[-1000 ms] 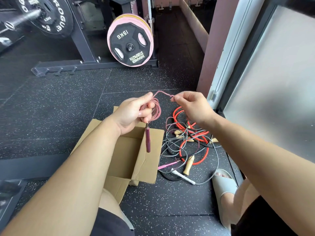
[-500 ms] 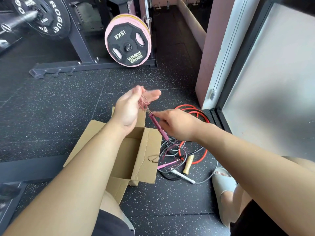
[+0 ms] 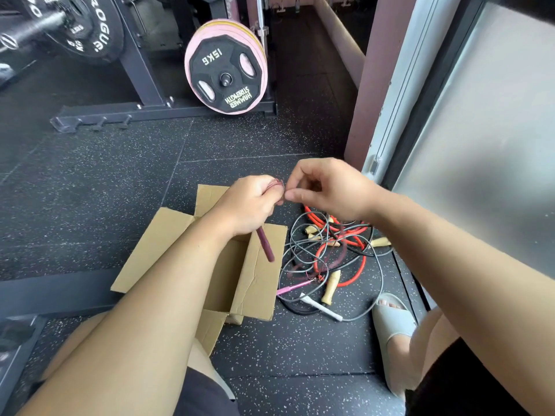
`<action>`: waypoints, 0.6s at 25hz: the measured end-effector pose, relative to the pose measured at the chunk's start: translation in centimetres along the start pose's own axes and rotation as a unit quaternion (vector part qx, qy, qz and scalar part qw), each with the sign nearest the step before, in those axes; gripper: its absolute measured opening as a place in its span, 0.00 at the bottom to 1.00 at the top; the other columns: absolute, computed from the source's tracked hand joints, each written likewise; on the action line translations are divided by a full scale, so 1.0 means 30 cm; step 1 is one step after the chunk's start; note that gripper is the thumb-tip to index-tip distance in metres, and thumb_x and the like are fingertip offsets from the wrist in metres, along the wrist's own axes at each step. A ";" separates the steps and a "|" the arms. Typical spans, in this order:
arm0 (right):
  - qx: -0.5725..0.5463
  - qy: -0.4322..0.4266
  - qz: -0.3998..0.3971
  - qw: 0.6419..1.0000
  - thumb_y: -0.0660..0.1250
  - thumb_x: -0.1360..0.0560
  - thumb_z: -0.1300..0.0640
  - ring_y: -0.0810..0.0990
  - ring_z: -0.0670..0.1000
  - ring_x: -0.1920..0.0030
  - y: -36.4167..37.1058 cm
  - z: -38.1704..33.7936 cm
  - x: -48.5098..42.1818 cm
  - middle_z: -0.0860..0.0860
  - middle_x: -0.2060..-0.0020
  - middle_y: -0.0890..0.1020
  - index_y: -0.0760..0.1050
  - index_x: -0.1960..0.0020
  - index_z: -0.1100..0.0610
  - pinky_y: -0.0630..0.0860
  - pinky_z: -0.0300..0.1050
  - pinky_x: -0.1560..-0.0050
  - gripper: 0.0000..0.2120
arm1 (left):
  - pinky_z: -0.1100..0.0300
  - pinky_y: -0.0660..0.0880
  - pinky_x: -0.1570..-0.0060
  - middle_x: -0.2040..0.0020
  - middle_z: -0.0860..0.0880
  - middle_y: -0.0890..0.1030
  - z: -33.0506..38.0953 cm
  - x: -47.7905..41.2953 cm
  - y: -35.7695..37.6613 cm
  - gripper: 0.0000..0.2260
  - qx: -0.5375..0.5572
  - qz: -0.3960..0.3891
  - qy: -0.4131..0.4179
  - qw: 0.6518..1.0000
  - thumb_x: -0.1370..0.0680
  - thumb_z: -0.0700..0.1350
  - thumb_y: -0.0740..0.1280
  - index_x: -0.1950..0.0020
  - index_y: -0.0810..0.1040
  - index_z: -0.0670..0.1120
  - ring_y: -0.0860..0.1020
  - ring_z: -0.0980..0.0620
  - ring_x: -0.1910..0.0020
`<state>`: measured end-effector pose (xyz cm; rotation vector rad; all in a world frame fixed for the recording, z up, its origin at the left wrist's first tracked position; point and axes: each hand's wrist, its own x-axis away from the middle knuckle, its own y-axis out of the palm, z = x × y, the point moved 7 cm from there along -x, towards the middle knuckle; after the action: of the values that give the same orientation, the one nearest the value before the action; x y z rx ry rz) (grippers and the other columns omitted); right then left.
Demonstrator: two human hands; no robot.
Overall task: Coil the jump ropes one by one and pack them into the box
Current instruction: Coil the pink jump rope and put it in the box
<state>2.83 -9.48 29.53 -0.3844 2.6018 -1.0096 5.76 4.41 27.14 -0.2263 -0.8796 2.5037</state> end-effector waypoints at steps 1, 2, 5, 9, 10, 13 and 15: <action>-0.019 0.020 -0.024 0.999 0.75 0.25 0.54 0.70 0.41 0.71 -0.012 0.019 0.001 0.42 0.72 0.77 0.80 0.55 0.55 0.67 0.34 0.68 0.06 | 0.56 0.64 0.67 0.74 0.54 0.71 -0.006 0.000 0.007 0.11 0.073 -0.018 -0.015 0.997 0.25 0.51 0.62 0.67 0.75 0.53 0.67 0.52 0.75; -0.033 0.036 -0.044 0.998 0.75 0.25 0.53 0.69 0.41 0.72 -0.024 0.038 0.005 0.41 0.73 0.76 0.80 0.56 0.56 0.66 0.34 0.69 0.07 | 0.56 0.64 0.69 0.74 0.51 0.70 0.002 0.004 0.012 0.10 0.122 -0.035 -0.018 0.992 0.26 0.50 0.63 0.67 0.76 0.51 0.65 0.52 0.75; -0.067 0.057 -0.071 0.994 0.75 0.27 0.52 0.69 0.43 0.71 -0.055 0.070 0.024 0.44 0.71 0.76 0.80 0.56 0.58 0.65 0.35 0.70 0.10 | 0.58 0.70 0.70 0.78 0.50 0.68 0.031 0.021 0.035 0.13 0.164 -0.136 -0.003 0.977 0.25 0.47 0.64 0.61 0.77 0.38 0.65 0.51 0.76; -0.074 0.053 -0.081 0.993 0.75 0.28 0.52 0.75 0.46 0.65 -0.055 0.077 0.028 0.53 0.64 0.81 0.80 0.55 0.58 0.72 0.39 0.64 0.10 | 0.58 0.71 0.66 0.80 0.49 0.67 0.045 0.074 0.082 0.14 0.213 -0.265 -0.034 0.940 0.20 0.47 0.62 0.63 0.72 0.42 0.69 0.48 0.76; -0.071 0.050 -0.077 0.993 0.75 0.27 0.55 0.77 0.45 0.64 -0.061 0.085 0.027 0.52 0.63 0.83 0.81 0.55 0.58 0.74 0.39 0.61 0.07 | 0.58 0.71 0.66 0.79 0.47 0.70 0.046 0.079 0.081 0.14 0.250 -0.269 -0.040 0.929 0.19 0.46 0.60 0.64 0.71 0.43 0.71 0.47 0.75; -0.087 0.051 -0.061 0.993 0.73 0.25 0.60 0.80 0.44 0.61 -0.083 0.117 0.031 0.49 0.61 0.84 0.80 0.53 0.56 0.77 0.40 0.55 0.02 | 0.57 0.70 0.65 0.78 0.48 0.72 0.049 0.065 0.041 0.16 0.371 -0.241 -0.040 0.896 0.18 0.46 0.55 0.64 0.73 0.46 0.73 0.47 0.73; -0.104 0.064 -0.064 0.990 0.71 0.23 0.63 0.83 0.45 0.61 -0.084 0.132 0.035 0.46 0.61 0.85 0.80 0.52 0.56 0.78 0.39 0.54 0.04 | 0.60 0.69 0.66 0.78 0.53 0.66 0.044 0.054 0.014 0.15 0.425 -0.210 -0.048 0.879 0.18 0.47 0.54 0.62 0.72 0.47 0.71 0.50 0.73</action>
<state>3.75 -14.03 28.31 -0.5607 2.8403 -0.8291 3.79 4.19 27.91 0.3503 0.1931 2.2398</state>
